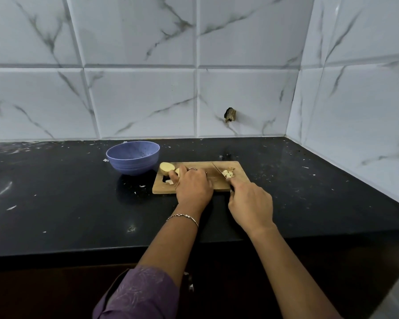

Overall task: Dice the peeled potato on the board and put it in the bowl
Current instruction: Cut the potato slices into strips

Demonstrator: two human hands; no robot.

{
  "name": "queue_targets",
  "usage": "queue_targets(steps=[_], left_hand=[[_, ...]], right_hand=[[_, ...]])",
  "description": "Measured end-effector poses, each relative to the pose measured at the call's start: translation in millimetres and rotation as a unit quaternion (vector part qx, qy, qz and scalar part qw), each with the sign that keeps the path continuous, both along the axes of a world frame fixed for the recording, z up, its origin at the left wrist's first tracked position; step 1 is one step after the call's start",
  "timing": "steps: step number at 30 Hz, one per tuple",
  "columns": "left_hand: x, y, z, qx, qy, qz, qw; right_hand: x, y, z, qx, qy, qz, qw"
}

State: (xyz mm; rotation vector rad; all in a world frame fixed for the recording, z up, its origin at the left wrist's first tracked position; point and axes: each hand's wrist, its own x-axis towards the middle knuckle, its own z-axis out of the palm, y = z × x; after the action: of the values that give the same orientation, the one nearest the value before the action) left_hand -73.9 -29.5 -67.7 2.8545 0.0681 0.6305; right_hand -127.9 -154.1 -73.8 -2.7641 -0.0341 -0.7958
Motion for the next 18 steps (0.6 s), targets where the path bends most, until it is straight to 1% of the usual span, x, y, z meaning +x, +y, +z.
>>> queue_targets(steps=[4, 9, 13, 18], left_hand=[[0, 0, 0, 0.009, 0.000, -0.008, 1.000], [0, -2, 0, -0.001, 0.004, -0.059, 0.998], [-1, -2, 0, 0.006, 0.005, -0.075, 0.997], [-3, -1, 1, 0.007, 0.019, -0.082, 0.996]], right_hand=[[1, 0, 3, 0.018, -0.004, -0.007, 1.000], [-4, -4, 7, 0.083, 0.019, 0.024, 0.996], [-10, -7, 10, 0.119, 0.036, 0.048, 0.991], [-18, -6, 11, 0.137, 0.035, 0.063, 0.988]])
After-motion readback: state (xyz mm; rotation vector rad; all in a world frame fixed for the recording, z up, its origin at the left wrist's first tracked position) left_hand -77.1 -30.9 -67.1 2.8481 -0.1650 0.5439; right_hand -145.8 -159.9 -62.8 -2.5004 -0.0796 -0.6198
